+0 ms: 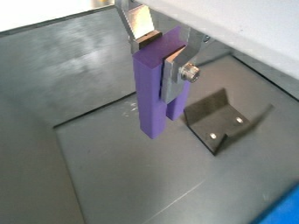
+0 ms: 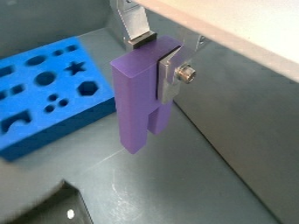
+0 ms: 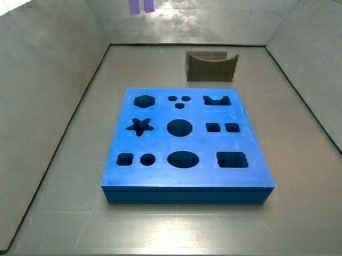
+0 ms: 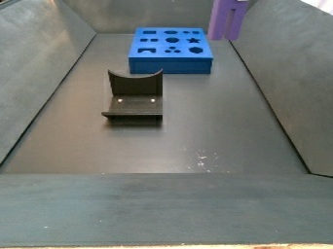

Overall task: Pick up the double-square object. Move up. Place the double-square object on the fixture. Regrasp the double-square object. Rotate the double-square object. Move to above the board. Insert the double-square object.
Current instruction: Rotate the double-square object.

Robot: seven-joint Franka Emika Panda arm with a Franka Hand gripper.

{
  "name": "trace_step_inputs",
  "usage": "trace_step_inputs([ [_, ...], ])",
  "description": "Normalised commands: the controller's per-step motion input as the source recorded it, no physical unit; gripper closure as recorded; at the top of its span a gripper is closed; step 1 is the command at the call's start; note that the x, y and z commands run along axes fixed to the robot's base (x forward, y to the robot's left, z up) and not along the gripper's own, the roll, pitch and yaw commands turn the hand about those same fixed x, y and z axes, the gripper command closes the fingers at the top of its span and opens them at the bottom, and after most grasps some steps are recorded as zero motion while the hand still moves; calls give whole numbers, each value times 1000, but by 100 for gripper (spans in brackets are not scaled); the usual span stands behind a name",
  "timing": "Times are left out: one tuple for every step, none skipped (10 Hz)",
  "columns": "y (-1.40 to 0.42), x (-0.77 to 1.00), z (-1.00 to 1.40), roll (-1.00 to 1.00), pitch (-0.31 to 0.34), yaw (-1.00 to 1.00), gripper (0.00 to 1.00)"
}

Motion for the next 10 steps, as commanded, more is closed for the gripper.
trace_step_inputs([
  [5, -1, 0, -5, 0, -815, 100],
  [7, -1, 0, -6, 0, -567, 100],
  [7, -1, 0, -6, 0, -432, 100],
  [8, -1, 0, -6, 0, -205, 100],
  [0, 0, -1000, 0, 0, 0, 100],
  [2, 11, -1000, 1, -20, 56, 100],
  [4, 15, -1000, 2, -22, 58, 100],
  [7, 19, -1000, 2, -26, 52, 100],
  [8, 18, -1000, 1, -33, 41, 100],
  [10, 20, -1000, 0, -48, 32, 100],
])
